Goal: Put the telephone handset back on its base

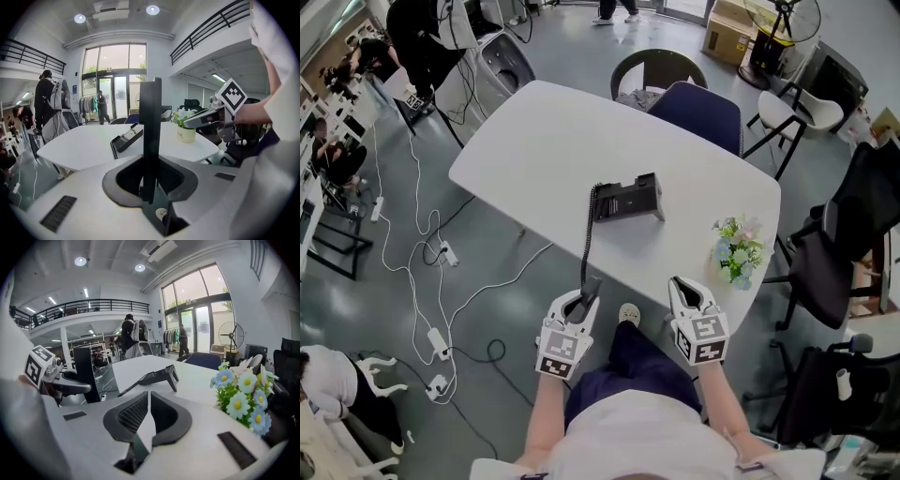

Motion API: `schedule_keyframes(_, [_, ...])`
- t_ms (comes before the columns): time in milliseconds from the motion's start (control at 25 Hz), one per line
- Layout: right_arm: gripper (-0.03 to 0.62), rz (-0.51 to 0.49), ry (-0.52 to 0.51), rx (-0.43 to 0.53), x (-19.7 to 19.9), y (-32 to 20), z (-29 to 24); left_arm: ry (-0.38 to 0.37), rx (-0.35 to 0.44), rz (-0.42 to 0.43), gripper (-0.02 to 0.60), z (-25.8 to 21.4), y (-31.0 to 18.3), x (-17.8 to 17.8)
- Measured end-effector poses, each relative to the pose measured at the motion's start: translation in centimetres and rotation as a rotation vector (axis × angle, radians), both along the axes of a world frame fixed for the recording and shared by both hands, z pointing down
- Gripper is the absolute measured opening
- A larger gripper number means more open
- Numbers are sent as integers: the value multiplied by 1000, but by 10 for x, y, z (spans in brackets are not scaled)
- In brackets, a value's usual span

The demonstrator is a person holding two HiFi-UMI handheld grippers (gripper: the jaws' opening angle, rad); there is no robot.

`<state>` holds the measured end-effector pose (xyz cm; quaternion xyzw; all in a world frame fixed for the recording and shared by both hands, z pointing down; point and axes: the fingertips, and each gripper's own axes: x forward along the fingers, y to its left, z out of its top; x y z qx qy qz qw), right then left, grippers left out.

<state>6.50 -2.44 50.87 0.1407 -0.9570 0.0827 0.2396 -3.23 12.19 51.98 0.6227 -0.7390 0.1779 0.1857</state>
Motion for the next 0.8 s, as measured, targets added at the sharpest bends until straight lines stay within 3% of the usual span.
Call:
schedule_keyframes(320, [41,-31,1,-5,-49,-26,-4,-2,-12,-3,84,-4,-32,-46])
schedule_keyframes(800, [41,-6,2,-10,-83,-72,0,5,-29,41,84,7,-85,-89])
